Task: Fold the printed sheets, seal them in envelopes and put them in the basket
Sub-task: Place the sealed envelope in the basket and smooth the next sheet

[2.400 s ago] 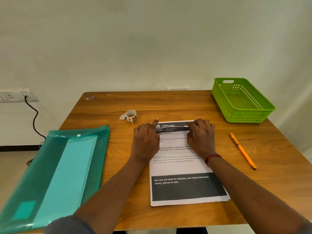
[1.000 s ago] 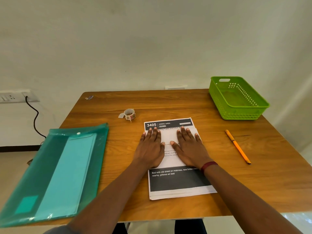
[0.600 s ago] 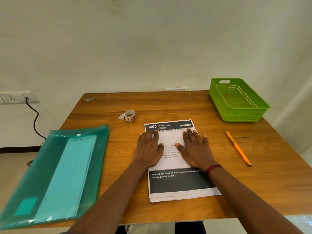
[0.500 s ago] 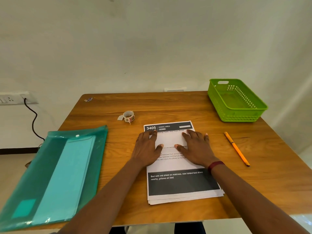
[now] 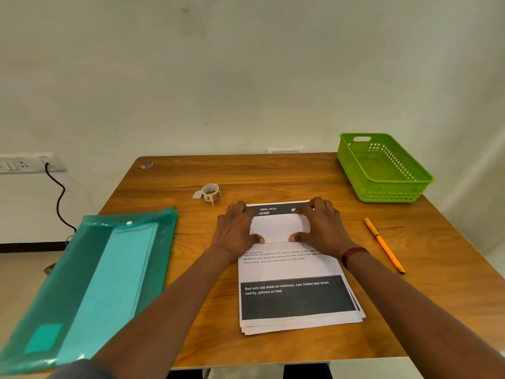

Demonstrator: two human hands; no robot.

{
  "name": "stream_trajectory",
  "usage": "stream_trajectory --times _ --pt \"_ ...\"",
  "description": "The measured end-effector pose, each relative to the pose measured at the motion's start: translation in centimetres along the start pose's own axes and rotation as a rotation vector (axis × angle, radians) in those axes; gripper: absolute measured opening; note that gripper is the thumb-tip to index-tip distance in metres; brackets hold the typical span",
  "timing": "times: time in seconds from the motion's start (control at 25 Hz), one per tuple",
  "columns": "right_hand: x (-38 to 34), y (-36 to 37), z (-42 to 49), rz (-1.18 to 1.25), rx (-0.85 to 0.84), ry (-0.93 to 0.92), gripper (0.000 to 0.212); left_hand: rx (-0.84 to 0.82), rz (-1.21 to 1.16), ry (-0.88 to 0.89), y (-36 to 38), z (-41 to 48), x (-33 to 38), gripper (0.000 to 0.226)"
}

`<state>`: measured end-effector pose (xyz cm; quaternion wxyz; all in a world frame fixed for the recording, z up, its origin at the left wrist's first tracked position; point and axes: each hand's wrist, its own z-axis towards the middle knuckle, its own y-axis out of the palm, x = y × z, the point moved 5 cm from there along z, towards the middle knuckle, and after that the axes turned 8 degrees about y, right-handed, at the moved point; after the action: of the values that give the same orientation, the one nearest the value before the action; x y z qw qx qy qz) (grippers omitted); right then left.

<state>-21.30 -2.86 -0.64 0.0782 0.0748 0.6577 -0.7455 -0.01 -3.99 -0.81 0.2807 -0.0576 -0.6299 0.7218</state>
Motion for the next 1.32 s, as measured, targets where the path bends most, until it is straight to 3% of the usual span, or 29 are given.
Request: stream_trajectory --times 0.28,0.52,0.72,0.84,1.12,1.32 --pt "0.2 -2.2 -1.4 0.210 0.201 -0.025 0.025 0.237 -0.112 0.098 -2.0 -1.0 0.1 0.017" --pt "-0.2 -2.5 -2.4 0.194 0.262 -0.126 0.008 0.260 -0.099 0.130 -2.5 -2.2 0.6 0.015" --pt "-0.8 -0.5 -4.2 0.087 0.127 -0.150 0.009 0.156 -0.071 0.067 -1.0 -4.0 1.4 0.017" --pt "-0.8 1.1 -4.9 0.107 0.052 -0.115 0.017 0.053 -0.033 0.017 0.6 -5.0 1.9 0.024" --pt "-0.8 2.6 -5.5 0.012 -0.086 -0.118 0.066 -0.071 -0.039 0.032 2.5 -5.6 2.1 0.063" --pt "-1.3 3.1 -5.9 -0.152 -0.183 -0.157 0.086 -0.096 0.117 0.074 2.9 -5.0 2.1 0.067"
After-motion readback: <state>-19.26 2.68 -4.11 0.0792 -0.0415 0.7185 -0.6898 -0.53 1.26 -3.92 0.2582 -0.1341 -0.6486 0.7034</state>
